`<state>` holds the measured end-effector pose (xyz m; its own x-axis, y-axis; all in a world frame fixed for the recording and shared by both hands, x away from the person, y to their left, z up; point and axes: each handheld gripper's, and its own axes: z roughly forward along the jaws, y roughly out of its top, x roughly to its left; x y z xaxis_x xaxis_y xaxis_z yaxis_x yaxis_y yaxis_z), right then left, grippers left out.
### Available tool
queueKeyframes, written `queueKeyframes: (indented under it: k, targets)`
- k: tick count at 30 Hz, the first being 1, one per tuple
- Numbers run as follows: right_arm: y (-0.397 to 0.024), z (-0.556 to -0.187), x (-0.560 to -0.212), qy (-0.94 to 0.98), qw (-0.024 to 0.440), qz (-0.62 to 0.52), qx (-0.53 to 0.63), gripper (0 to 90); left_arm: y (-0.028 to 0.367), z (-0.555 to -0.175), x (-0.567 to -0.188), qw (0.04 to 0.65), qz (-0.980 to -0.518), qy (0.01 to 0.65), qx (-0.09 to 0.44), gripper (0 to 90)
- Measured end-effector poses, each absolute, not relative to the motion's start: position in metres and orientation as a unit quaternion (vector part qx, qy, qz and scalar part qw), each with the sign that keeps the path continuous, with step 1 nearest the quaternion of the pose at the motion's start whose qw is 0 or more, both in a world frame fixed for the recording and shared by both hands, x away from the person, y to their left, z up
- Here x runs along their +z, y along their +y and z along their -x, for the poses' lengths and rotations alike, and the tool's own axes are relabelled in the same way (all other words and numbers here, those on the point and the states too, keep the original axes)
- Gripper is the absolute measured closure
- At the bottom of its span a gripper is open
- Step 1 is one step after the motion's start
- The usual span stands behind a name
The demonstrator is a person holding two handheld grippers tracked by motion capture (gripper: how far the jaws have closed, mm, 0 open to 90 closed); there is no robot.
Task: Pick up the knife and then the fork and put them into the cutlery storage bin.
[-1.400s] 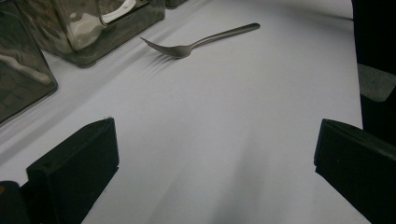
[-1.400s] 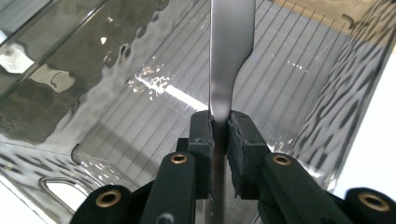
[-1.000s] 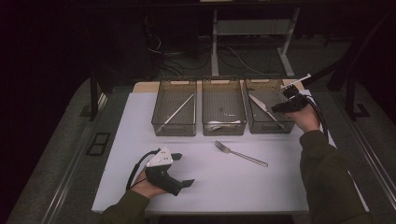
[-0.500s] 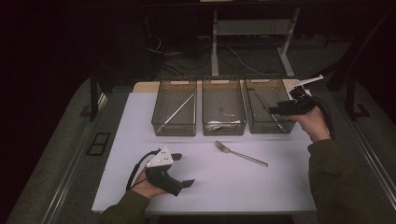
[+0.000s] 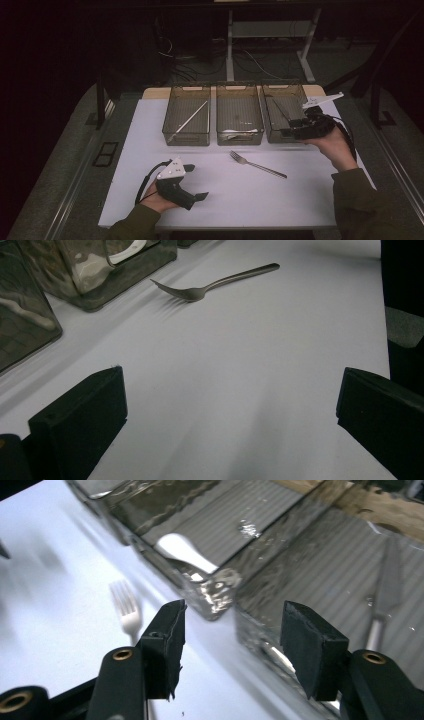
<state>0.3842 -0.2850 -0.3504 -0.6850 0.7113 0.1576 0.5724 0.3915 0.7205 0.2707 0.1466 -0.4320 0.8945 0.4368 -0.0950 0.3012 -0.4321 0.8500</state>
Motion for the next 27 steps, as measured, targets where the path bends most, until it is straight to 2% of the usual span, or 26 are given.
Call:
queueKeyframes:
  k: [13, 27]
  targets:
    - [-0.255, -0.362, -0.366, 0.857, 0.080, -0.335, 0.384, 40.7, 0.147, -0.271, -0.432, 0.486, -0.843, 0.221, 0.070, 0.0]
    - [-0.228, -0.357, -0.379, 0.889, 0.060, -0.306, 0.335, 39.3, 0.147, -0.272, -0.433, 0.486, -0.843, 0.222, 0.068, 0.0]
